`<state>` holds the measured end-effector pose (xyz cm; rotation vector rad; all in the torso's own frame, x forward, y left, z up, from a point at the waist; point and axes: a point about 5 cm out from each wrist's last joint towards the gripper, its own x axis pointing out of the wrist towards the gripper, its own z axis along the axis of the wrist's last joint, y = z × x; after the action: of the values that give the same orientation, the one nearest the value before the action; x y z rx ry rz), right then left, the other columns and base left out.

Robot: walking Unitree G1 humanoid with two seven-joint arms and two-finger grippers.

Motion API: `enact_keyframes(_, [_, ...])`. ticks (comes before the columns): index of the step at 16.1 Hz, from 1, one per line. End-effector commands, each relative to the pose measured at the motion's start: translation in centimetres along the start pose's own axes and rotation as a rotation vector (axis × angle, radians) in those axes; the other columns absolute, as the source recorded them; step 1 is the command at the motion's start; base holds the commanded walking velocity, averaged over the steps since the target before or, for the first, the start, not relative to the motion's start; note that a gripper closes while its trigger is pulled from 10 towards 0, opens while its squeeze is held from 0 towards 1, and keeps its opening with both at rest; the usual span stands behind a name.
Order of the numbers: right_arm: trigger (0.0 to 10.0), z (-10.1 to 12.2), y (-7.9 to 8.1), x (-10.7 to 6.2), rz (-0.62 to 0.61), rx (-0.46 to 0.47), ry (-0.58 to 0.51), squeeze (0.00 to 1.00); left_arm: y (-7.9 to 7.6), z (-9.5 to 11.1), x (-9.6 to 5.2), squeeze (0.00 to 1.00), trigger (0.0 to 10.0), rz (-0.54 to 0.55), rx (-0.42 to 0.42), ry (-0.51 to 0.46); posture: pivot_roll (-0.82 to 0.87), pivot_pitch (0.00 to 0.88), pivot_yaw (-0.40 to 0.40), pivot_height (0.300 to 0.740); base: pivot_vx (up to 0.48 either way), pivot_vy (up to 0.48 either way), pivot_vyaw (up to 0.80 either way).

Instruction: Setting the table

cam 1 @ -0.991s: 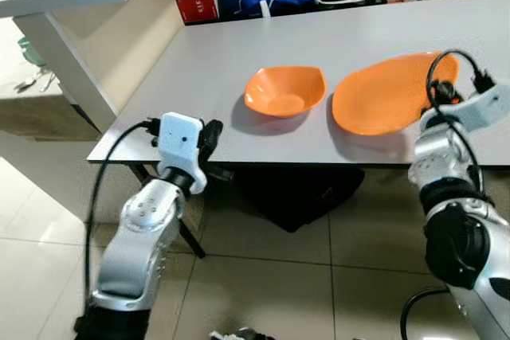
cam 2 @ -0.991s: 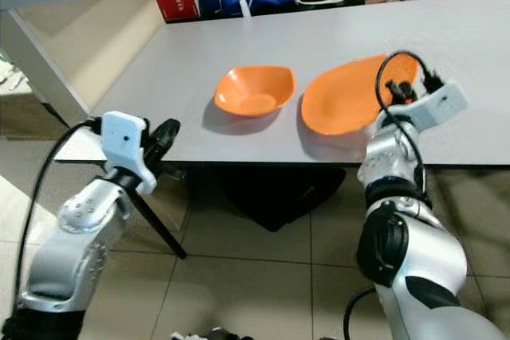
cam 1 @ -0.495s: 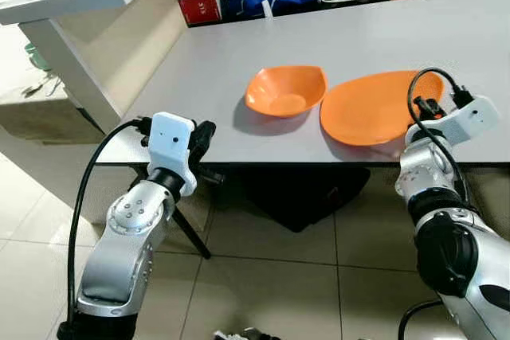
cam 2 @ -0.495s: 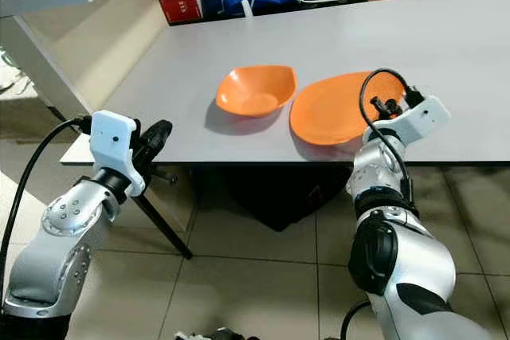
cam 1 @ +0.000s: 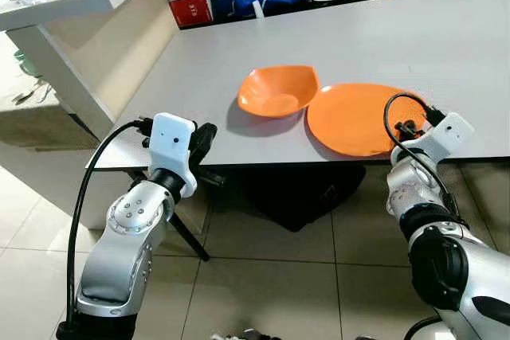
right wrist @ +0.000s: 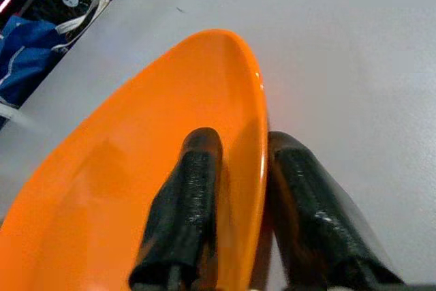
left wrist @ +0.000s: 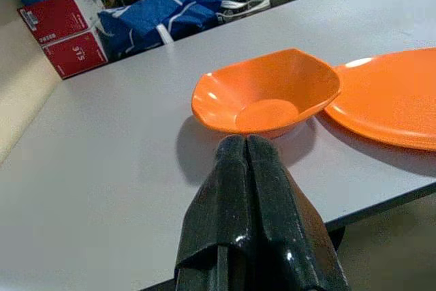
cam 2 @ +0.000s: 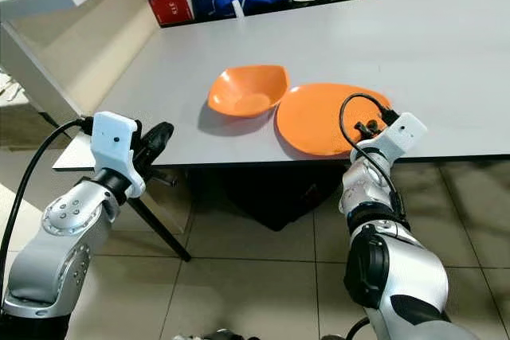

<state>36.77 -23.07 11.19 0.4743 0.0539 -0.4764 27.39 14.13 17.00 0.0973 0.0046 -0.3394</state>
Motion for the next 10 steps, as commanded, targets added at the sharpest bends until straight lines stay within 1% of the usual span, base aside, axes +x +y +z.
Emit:
enact_keyframes(1, [10.0, -0.5, 0.6, -0.2, 0.013, -0.021, 0.016, 1.00, 0.6, 0.3, -0.3, 0.00, 10.0, 0.021, 0.014, -0.004, 0.01, 0.029, 0.248, 0.740, 0.000, 0.000, 0.00])
enact_keyframes(3, [10.0, -0.4, 0.7, -0.2, 0.010, -0.050, 0.002, 1.00, 0.6, 0.4, -0.3, 0.00, 10.0, 0.024, 0.015, -0.004, 0.01, 0.030, 0.245, 0.740, 0.000, 0.000, 0.00])
enact_keyframes(5, [10.0, -0.3, 1.0, -0.2, 0.012, -0.109, -0.017, 1.00, 0.7, 0.4, -0.3, 0.00, 10.0, 0.031, 0.013, -0.005, 0.01, 0.029, 0.244, 0.740, 0.000, 0.000, 0.00])
enact_keyframes(6, [10.0, 0.0, 1.3, -0.3, 0.029, -0.164, -0.044, 0.00, 0.7, 0.4, -0.3, 0.00, 10.0, 0.038, 0.010, -0.008, 0.01, 0.029, 0.242, 0.740, 0.000, 0.000, 0.00])
enact_keyframes(8, [10.0, 0.4, 1.7, -0.2, 0.041, -0.208, -0.078, 0.00, 0.7, 0.4, -0.3, 0.00, 10.0, 0.044, 0.008, -0.011, 0.01, 0.029, 0.239, 0.740, 0.000, 0.000, 0.00])
enact_keyframes(10, [10.0, 1.9, 3.0, -0.3, 0.083, -0.324, -0.198, 0.00, 0.5, 0.3, -0.3, 0.00, 10.0, 0.047, 0.004, -0.013, 0.00, 0.029, 0.235, 0.740, 0.000, 0.000, 0.00])
